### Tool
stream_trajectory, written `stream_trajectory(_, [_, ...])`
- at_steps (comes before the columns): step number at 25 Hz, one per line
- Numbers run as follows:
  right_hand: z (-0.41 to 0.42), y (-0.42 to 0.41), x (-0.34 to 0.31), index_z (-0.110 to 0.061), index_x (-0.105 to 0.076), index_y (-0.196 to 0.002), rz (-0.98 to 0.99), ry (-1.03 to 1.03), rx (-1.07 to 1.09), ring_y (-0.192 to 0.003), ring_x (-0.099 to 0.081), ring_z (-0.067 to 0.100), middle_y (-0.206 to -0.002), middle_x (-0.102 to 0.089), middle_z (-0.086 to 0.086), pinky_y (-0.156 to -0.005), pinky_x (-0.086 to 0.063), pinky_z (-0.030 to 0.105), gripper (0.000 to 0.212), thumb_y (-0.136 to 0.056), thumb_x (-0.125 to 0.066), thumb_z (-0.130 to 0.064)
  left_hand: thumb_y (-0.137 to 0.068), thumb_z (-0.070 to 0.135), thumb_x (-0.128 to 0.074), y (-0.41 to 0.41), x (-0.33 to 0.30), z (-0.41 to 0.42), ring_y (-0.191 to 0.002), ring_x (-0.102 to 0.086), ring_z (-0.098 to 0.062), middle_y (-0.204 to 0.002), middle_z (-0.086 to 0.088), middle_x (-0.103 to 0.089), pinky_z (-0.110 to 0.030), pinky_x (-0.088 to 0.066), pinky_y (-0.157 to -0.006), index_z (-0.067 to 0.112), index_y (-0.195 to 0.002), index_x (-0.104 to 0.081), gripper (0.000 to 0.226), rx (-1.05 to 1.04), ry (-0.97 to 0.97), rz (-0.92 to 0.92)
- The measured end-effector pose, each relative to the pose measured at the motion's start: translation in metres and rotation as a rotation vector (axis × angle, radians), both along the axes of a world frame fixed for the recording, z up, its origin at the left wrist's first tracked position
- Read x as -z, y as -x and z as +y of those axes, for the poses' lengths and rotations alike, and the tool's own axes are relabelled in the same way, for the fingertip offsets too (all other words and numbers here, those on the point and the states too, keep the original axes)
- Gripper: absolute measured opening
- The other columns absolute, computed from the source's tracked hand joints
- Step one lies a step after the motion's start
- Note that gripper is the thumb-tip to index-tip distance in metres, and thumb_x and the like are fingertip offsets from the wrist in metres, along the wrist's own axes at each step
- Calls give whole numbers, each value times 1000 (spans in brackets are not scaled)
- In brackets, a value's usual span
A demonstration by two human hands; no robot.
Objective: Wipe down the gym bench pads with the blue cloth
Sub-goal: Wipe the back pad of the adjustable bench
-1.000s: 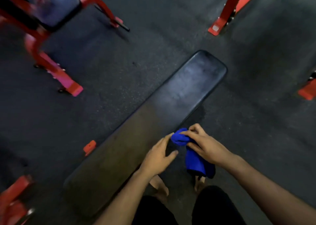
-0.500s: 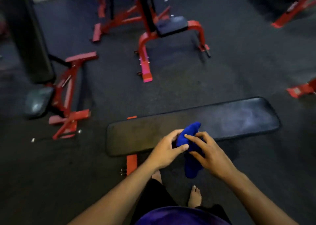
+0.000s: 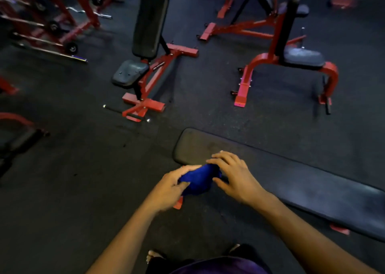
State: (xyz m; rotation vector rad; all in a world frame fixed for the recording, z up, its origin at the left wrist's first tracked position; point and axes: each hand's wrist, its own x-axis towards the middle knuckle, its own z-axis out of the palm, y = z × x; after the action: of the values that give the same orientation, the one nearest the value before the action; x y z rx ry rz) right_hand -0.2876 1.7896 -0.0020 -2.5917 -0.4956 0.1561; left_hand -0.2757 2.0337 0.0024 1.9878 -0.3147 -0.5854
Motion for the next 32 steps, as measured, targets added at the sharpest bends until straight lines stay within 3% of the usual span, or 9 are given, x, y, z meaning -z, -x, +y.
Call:
stream_trajectory(3, [89, -30, -12, -32, -56, -119, 23, 12, -92, -117, -48, 13, -120, -51, -8, -97, -44, 39, 27, -93, -61, -29, -98, -3, -55, 5, -1, 94, -122, -58, 5, -127, 26, -65, -22, -46, -104, 40, -130, -64, 54, -152, 12, 18])
stream_trajectory(6, [178, -49, -18, -30, -55, -115, 81, -63, -136, -97, -53, 9, -111, -46, -10, -83, -51, 35, 21, -95, -58, -25, -102, 7, -56, 7, -4, 186, -117, -60, 4, -119, 29, -66, -15, -46, -91, 45, -126, -64, 46, -255, 18, 20])
stream_trajectory(11, [279, -65, -27, -29, -56, -114, 59, -216, -41, -102, -51, 1, -115, -48, -13, -88, -49, 22, 18, -97, -57, -23, -100, 10, -59, -16, -13, 287, -108, -63, 4, -112, 22, -70, -18, -50, -84, 38, -116, -68, 34, -376, 17, -48])
stream_trajectory(17, [333, -120, -25, -33, -52, -125, 41, -133, -64, -110, -50, 1, -121, -56, -17, -95, -42, 19, 32, -94, -60, -33, -100, 4, -52, -97, -17, 336, -103, -63, 2, -107, 19, -70, -19, -50, -82, 31, -106, -68, 32, -373, 79, -69])
stream_trajectory(20, [373, -173, -17, -39, -53, -116, 96, -75, -82, -97, -49, 0, -104, -56, -24, -83, -41, 21, 29, -89, -66, -39, -102, 8, -50, -154, -16, 366, -101, -62, 3, -107, 21, -68, -18, -49, -83, 34, -107, -65, 30, -332, 105, -73])
stream_trajectory(23, [425, -238, -13, -37, -60, -94, 134, -274, 74, -87, -61, -1, -90, -65, -21, -74, -47, 20, 16, -86, -73, -31, -104, 15, -53, -223, -8, 419, -107, -60, 8, -113, 26, -66, -15, -47, -89, 42, -116, -62, 31, -358, 79, -56])
stream_trajectory(26, [477, -294, -17, -32, -65, -87, 161, -485, 240, -82, -65, 1, -86, -70, -18, -73, -50, 18, 15, -84, -76, -22, -102, 12, -55, -281, -18, 475, -112, -61, 5, -117, 27, -66, -15, -47, -95, 44, -124, -60, 39, -333, 64, -61])
stream_trajectory(30, [555, -381, -40, -30, -66, -89, 258, -583, 175, -83, -66, 1, -89, -70, -15, -70, -49, 15, 15, -85, -76, -19, -105, 12, -51, -350, -33, 536, -113, -61, 4, -115, 25, -68, -17, -45, -95, 36, -122, -63, 32, -529, 221, -50])
stream_trajectory(32, [588, -419, -47, -29, -67, -90, 259, -614, 161, -83, -66, 2, -89, -70, -15, -68, -49, 15, 15, -86, -75, -18, -105, 23, -52, -378, -32, 557, -113, -63, 1, -116, 21, -70, -15, -46, -93, 30, -123, -63, 23, -625, 342, -13])
